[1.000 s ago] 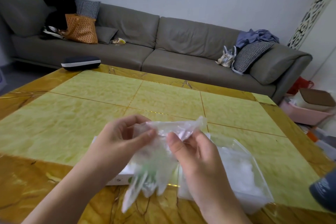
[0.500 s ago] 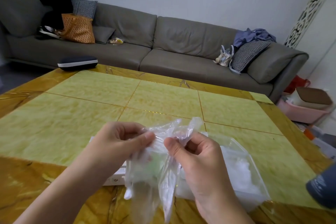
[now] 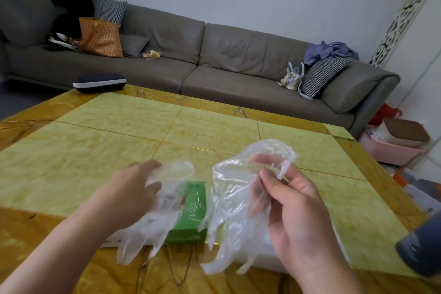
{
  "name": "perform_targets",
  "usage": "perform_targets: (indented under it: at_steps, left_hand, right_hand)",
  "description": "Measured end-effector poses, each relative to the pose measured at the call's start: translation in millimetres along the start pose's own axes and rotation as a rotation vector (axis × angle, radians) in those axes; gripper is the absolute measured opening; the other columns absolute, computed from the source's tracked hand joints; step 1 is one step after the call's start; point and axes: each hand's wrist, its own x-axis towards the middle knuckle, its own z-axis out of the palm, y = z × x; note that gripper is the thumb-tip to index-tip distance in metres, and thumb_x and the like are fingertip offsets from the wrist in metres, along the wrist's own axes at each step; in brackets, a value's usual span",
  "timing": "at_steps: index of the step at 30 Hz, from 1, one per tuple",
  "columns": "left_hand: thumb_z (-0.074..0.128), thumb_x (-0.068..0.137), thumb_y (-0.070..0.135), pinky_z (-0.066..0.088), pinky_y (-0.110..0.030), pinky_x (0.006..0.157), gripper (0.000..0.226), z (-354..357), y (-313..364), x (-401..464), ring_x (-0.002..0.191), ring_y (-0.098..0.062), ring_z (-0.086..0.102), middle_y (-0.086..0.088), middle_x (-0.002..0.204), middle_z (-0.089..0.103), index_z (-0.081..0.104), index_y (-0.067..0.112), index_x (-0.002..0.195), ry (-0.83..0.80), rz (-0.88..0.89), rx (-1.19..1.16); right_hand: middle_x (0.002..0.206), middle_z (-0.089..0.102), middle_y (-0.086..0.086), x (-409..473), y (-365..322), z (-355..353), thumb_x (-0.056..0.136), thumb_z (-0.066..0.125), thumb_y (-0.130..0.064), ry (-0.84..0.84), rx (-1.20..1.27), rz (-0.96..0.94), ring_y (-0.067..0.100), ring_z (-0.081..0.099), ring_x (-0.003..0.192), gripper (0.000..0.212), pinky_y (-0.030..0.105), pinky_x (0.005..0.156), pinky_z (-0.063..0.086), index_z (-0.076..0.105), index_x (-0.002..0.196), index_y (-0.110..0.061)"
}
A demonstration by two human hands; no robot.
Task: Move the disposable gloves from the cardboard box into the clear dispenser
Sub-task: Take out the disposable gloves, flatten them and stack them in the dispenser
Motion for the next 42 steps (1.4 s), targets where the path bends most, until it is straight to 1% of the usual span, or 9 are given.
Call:
perform_targets:
  at_steps: [5,8,11,14,19,24,30,35,42]
  left_hand:
    - [0.037,0.102,0.063,0.007,-0.050,0.128,0.074,29.0,9.2,1.6,0.157,-0.027,0.006,0.002,0.171,0.008,0.009,0.035,0.164,0.017,-0.018,0.251]
    - [0.042,0.103,0.051,0.032,-0.046,0.121,0.048,15.3,30.2,-11.9,0.146,-0.011,0.035,0.013,0.156,0.042,0.045,0.037,0.149,0.236,0.175,-0.136]
    - [0.047,0.099,0.063,0.048,-0.041,0.104,0.043,1.3,60.8,-31.0,0.119,-0.006,0.065,0.015,0.124,0.072,0.073,0.036,0.118,-0.117,0.254,-0.899]
    - [0.070,0.090,0.049,0.052,-0.034,0.093,0.032,7.5,77.8,-43.8,0.102,-0.018,0.075,-0.001,0.111,0.078,0.079,0.023,0.108,-0.314,0.166,-1.143]
    - [0.084,0.082,0.017,0.054,-0.024,0.061,0.024,15.4,74.9,-41.3,0.070,-0.020,0.059,-0.016,0.087,0.061,0.076,0.002,0.099,-0.277,0.065,-1.306]
    - [0.082,0.075,0.017,0.041,-0.040,0.078,0.028,12.2,64.9,-36.3,0.072,-0.021,0.057,-0.011,0.092,0.058,0.079,0.010,0.102,-0.227,0.104,-1.300]
    - [0.077,0.079,0.051,0.046,-0.043,0.094,0.047,8.8,68.5,-41.9,0.087,-0.036,0.062,-0.027,0.102,0.063,0.080,0.019,0.113,-0.296,0.142,-1.166]
    - [0.075,0.089,0.026,0.039,-0.027,0.060,0.021,8.1,74.2,-42.4,0.067,-0.021,0.044,-0.013,0.085,0.048,0.082,0.023,0.108,-0.219,0.097,-1.232]
    - [0.075,0.081,0.024,0.049,-0.027,0.060,0.026,4.4,79.2,-47.0,0.067,-0.021,0.054,-0.007,0.079,0.062,0.077,0.039,0.103,-0.053,0.109,-1.294]
  right_hand:
    - [0.090,0.074,0.017,0.5,-10.1,-10.5,0.091,0.058,0.002,-0.079,0.132,0.057,0.017,0.069,0.071,0.033,0.024,0.053,0.056,0.083,0.105,-0.014]
    - [0.094,0.074,0.017,0.8,-10.2,-17.0,0.088,0.061,-0.001,-0.091,0.118,0.029,0.016,0.070,0.075,0.033,0.022,0.058,0.056,0.080,0.114,-0.011]
    - [0.091,0.075,0.015,1.7,-5.4,-18.4,0.087,0.063,-0.004,-0.105,0.033,0.001,0.020,0.068,0.074,0.032,0.026,0.060,0.055,0.081,0.111,-0.015]
    - [0.099,0.076,0.022,1.6,-1.4,-18.4,0.090,0.065,-0.005,-0.138,-0.069,-0.029,0.033,0.068,0.081,0.028,0.033,0.065,0.056,0.079,0.114,-0.011]
    - [0.088,0.071,0.020,-1.0,-10.4,-22.5,0.085,0.066,0.002,-0.121,-0.086,-0.045,0.023,0.060,0.060,0.024,0.030,0.051,0.050,0.078,0.105,-0.003]
    - [0.080,0.069,0.016,-0.6,-12.6,-25.9,0.096,0.064,0.001,0.009,-0.111,0.000,0.016,0.051,0.053,0.014,0.024,0.044,0.044,0.078,0.094,0.000]
    - [0.071,0.066,0.016,2.8,-1.9,-27.0,0.094,0.074,-0.012,-0.014,-0.309,-0.031,0.027,0.061,0.066,0.008,0.039,0.070,0.051,0.079,0.089,-0.008]
    - [0.064,0.056,0.015,0.8,-3.0,-26.5,0.098,0.066,-0.006,-0.068,-0.242,0.038,0.031,0.063,0.056,0.013,0.034,0.060,0.052,0.078,0.093,-0.007]
    - [0.069,0.061,0.019,-1.8,-0.5,-24.7,0.092,0.075,-0.003,-0.232,-0.295,0.153,0.030,0.055,0.053,0.008,0.033,0.045,0.048,0.075,0.098,-0.008]
